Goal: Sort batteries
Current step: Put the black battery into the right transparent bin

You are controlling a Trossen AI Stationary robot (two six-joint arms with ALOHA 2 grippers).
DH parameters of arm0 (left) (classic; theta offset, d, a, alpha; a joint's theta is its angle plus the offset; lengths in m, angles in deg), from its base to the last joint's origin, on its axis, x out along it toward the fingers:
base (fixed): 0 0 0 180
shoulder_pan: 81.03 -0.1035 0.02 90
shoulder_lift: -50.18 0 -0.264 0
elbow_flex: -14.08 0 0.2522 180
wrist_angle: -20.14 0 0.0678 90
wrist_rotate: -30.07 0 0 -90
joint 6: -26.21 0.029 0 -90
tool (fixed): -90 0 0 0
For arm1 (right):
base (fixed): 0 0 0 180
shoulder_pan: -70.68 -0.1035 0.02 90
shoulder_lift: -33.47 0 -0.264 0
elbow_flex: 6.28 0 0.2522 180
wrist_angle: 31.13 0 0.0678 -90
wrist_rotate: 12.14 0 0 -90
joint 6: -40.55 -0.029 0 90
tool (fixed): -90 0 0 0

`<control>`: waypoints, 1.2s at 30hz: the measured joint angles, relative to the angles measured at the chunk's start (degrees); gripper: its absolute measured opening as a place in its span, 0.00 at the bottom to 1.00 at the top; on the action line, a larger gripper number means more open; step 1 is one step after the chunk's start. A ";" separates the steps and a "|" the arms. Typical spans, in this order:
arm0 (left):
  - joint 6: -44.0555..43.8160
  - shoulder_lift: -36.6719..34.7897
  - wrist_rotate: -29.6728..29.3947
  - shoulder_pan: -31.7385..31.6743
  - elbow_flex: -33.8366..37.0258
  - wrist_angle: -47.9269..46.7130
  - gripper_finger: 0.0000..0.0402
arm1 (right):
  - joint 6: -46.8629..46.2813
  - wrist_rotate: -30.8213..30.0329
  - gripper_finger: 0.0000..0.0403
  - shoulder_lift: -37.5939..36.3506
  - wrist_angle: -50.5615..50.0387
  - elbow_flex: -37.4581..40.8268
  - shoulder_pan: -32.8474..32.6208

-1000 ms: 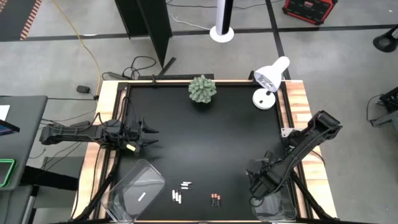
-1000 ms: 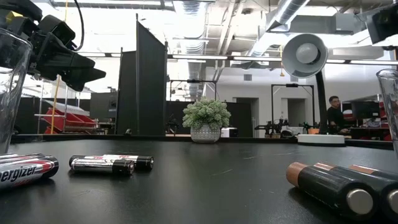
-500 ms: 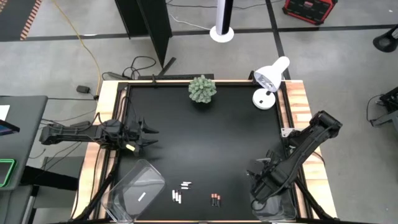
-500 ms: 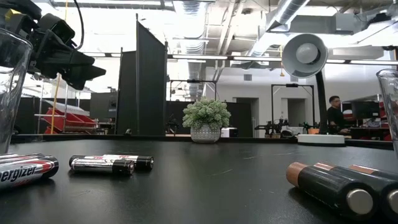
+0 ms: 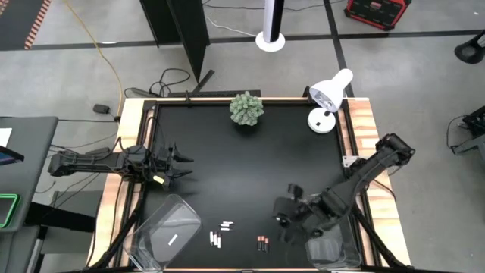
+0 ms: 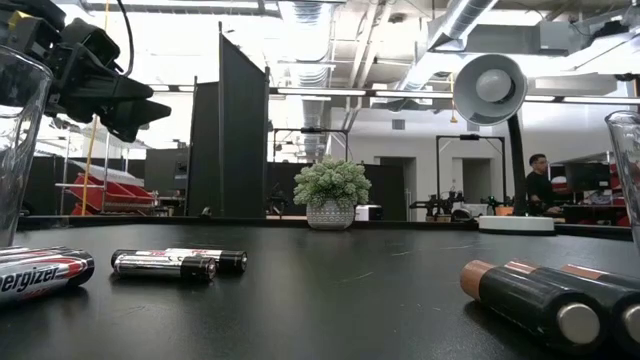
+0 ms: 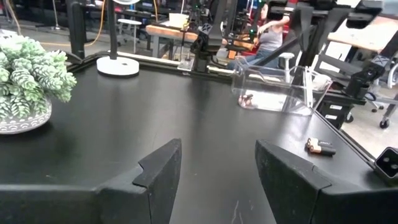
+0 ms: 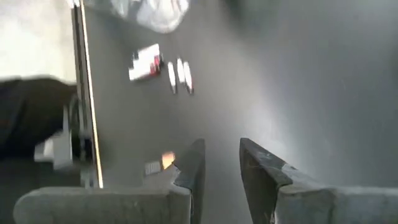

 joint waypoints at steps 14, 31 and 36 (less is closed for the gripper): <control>-0.08 0.00 -0.02 0.00 0.00 -1.10 0.50 | -9.89 23.82 0.62 17.33 8.38 0.53 3.61; 2.98 0.03 -0.13 0.00 0.00 -1.36 0.50 | -30.20 25.84 0.66 21.01 8.35 0.05 1.17; 2.99 0.36 -0.18 0.00 0.00 -1.77 0.50 | -31.31 25.60 0.66 23.13 8.61 0.00 1.17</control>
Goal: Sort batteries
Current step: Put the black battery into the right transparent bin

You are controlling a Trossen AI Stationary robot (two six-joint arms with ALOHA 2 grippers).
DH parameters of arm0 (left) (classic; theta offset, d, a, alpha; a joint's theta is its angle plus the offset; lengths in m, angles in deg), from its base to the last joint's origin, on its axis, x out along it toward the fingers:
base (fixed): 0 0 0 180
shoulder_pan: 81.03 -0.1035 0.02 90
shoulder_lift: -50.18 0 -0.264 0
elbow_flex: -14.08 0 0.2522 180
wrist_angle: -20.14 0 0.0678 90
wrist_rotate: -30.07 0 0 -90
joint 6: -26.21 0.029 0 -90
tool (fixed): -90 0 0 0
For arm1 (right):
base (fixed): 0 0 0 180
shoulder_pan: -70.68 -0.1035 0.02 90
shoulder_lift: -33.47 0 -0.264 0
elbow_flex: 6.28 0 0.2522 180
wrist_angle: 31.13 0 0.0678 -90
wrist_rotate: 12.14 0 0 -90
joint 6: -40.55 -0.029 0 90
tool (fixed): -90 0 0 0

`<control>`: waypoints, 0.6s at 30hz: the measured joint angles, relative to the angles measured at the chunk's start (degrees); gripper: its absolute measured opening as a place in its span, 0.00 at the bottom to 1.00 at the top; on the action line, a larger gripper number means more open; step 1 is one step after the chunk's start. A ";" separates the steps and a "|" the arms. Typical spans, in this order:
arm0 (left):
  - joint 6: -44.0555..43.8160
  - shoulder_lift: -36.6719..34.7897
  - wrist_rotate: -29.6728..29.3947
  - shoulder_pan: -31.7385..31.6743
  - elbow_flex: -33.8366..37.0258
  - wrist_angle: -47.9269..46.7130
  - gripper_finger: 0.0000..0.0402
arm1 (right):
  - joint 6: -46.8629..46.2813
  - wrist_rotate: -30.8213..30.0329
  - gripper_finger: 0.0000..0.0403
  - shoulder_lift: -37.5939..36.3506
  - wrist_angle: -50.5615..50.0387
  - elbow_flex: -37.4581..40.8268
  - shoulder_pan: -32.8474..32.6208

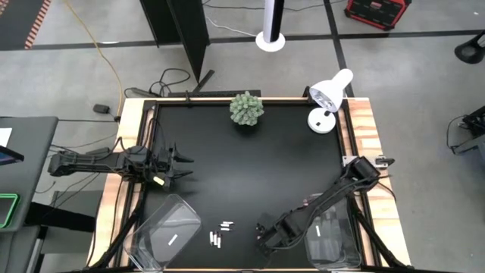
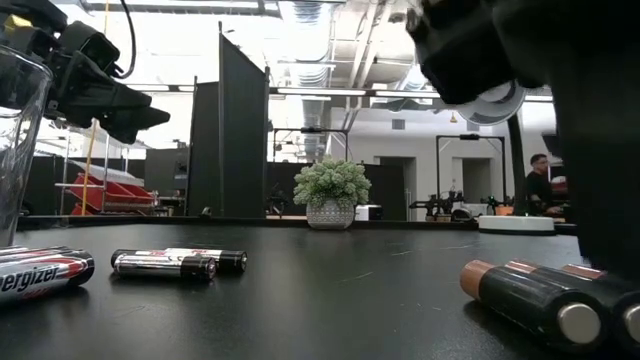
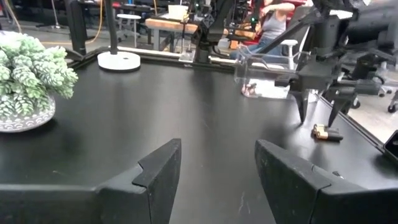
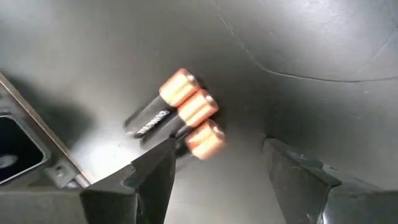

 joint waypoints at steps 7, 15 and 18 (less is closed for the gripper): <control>0.01 0.14 0.09 0.00 0.00 -0.07 0.50 | -1.49 -0.66 0.66 0.41 -2.00 -0.10 0.02; 0.01 0.14 0.10 0.00 0.00 -0.03 0.50 | -1.83 -0.77 0.62 0.41 -5.04 -0.10 -0.09; 0.01 0.14 0.11 0.00 0.00 -0.05 0.50 | -1.91 -0.86 0.55 0.42 -7.17 -0.09 -0.48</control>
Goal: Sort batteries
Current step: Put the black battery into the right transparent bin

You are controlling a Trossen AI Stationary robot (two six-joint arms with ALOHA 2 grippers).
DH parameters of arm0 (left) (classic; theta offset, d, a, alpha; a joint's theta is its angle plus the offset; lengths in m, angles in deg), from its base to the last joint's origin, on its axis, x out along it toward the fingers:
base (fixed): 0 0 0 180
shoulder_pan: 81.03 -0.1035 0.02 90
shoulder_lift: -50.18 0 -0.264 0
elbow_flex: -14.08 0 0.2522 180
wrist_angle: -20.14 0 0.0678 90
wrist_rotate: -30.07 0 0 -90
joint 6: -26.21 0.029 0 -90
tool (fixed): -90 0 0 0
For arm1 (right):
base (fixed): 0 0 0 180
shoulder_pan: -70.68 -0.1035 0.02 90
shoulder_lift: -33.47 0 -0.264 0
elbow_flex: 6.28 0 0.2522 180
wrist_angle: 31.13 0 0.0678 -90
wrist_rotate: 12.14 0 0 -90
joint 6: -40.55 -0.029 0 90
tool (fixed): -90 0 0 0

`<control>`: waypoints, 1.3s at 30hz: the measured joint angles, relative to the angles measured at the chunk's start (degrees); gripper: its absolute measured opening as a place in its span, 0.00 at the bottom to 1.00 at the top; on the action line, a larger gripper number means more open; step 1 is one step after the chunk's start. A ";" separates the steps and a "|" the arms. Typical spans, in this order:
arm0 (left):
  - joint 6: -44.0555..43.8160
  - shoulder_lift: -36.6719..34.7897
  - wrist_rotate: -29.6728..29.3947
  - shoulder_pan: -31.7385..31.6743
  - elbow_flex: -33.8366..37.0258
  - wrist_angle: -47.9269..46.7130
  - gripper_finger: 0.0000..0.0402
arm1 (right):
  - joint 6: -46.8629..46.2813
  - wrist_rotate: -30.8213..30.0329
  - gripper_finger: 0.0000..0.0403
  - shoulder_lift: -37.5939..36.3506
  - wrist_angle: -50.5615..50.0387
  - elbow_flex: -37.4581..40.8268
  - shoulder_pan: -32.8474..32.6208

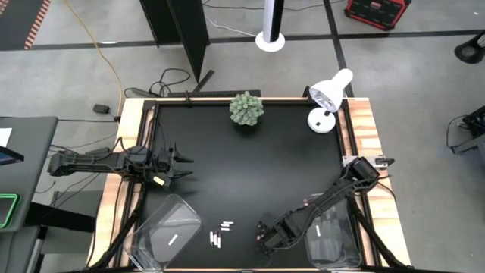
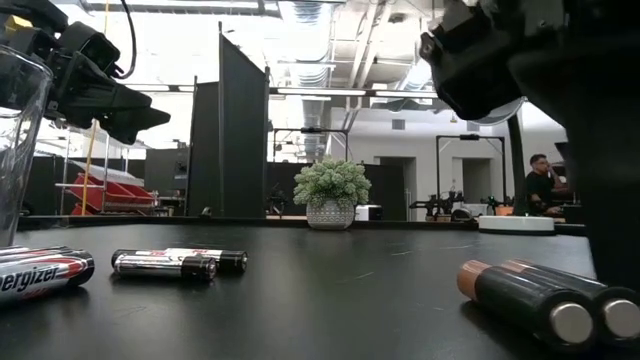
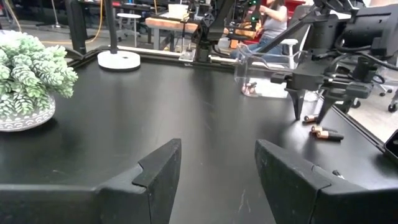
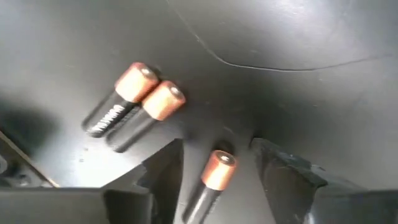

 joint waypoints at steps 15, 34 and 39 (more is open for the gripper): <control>0.20 0.00 -0.02 0.00 0.00 0.02 0.50 | -2.94 -0.21 0.43 0.08 -0.52 0.14 -2.83; 0.19 0.00 -0.02 0.00 0.00 0.02 0.50 | -5.57 0.91 0.23 0.08 -2.13 0.36 -4.05; 0.20 0.00 -0.02 0.00 0.00 0.02 0.50 | -3.74 0.96 0.14 0.03 -1.85 0.34 -3.67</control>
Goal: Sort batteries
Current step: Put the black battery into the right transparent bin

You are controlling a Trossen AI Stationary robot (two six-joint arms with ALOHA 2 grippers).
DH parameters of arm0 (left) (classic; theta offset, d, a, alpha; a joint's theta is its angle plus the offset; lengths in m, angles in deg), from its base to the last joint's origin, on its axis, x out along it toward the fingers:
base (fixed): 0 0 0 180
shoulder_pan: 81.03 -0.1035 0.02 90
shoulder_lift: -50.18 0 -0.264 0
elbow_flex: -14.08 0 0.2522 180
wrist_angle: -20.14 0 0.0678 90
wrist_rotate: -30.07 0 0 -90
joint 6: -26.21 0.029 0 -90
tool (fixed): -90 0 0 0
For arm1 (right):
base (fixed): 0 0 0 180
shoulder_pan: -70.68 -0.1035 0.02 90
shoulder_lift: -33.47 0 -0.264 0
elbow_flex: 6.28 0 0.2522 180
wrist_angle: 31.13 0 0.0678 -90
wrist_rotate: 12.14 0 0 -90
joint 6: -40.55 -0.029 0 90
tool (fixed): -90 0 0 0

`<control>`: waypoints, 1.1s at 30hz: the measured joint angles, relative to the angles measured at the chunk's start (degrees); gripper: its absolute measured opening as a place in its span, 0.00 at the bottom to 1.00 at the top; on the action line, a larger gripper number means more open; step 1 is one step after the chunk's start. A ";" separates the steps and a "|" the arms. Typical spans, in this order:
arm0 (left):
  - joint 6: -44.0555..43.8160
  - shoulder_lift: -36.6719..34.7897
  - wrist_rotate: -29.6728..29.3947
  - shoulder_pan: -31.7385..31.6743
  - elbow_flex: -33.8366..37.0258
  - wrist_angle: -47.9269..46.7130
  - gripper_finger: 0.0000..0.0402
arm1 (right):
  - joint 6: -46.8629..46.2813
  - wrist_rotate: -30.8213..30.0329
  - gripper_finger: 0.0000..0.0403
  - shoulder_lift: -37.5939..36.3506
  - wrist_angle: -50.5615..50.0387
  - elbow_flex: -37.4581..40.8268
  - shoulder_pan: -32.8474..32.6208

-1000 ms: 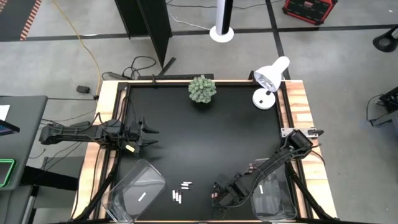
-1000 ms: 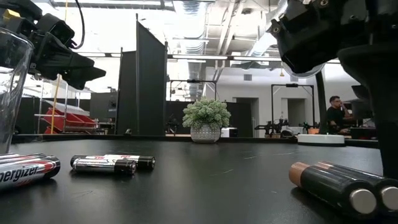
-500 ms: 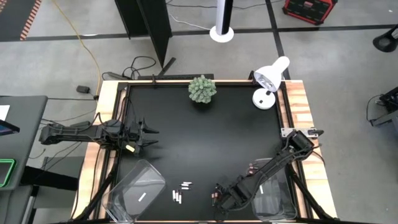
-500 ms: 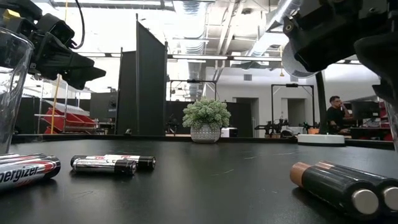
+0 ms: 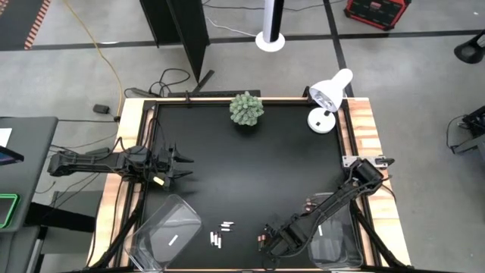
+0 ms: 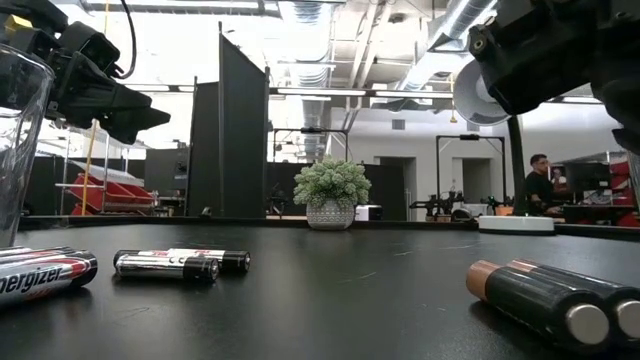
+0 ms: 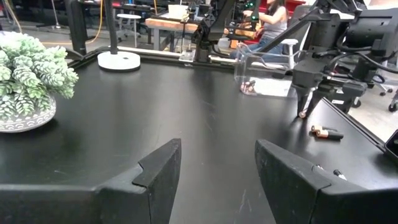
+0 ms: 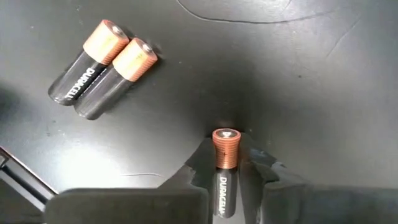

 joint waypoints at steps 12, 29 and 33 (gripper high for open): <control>-0.02 0.00 0.00 0.00 0.00 0.00 0.50 | 9.14 0.06 0.10 0.00 0.39 0.02 3.40; -0.22 -0.02 -0.02 0.00 0.00 -0.04 0.50 | 21.46 -0.76 0.10 0.04 0.50 0.04 8.16; -0.22 -0.02 -0.02 0.00 0.00 -0.04 0.50 | 22.88 -1.37 0.10 -0.02 0.50 -0.01 8.63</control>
